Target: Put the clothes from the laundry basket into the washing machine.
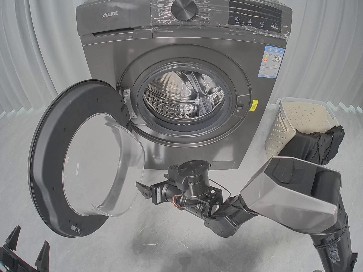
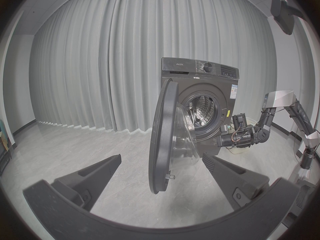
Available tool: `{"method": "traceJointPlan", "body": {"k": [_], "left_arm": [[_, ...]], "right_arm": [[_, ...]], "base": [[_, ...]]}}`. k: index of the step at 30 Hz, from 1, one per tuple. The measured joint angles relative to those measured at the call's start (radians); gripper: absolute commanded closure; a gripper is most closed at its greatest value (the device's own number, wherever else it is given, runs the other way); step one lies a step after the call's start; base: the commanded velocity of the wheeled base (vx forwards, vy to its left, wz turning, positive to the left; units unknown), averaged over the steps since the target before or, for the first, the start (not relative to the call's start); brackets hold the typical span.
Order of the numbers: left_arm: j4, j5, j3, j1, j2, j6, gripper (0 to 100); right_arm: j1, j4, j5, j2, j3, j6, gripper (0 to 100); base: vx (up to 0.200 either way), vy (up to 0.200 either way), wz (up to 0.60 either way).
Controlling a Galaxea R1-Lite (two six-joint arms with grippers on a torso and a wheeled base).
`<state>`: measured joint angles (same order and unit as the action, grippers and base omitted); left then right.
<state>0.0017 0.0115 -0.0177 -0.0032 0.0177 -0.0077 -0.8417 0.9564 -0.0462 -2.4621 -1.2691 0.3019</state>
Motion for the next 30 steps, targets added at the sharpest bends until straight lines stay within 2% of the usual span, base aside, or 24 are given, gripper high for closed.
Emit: {"method": "traceJointPlan", "body": {"k": [5, 14, 18, 24, 30], "left_arm": [[0.0, -0.001, 0.0, 0.0, 0.0, 0.001, 0], [0.0, -0.001, 0.0, 0.0, 0.0, 0.001, 0], [0.0, -0.004, 0.0, 0.0, 0.0, 0.0, 0], [0.0, -0.005, 0.0, 0.0, 0.0, 0.0, 0], [0.0, -0.005, 0.0, 0.0, 0.0, 0.001, 0]], "right_arm": [[-0.006, -0.011, -0.054, -0.034, -0.073, 0.021, 0], [-0.048, -0.012, -0.076, -0.097, -0.201, 0.055, 0], [-0.054, -0.01, -0.092, -0.115, -0.216, 0.067, 0], [-0.032, -0.012, -0.1, -0.073, -0.142, 0.06, 0], [0.023, -0.006, -0.101, 0.077, 0.068, 0.008, 0]], "base": [[0.0, 0.0, 0.0], [0.0, 0.0, 0.0], [0.0, 0.0, 0.0], [0.0, 0.0, 0.0], [0.0, 0.0, 0.0]]}}
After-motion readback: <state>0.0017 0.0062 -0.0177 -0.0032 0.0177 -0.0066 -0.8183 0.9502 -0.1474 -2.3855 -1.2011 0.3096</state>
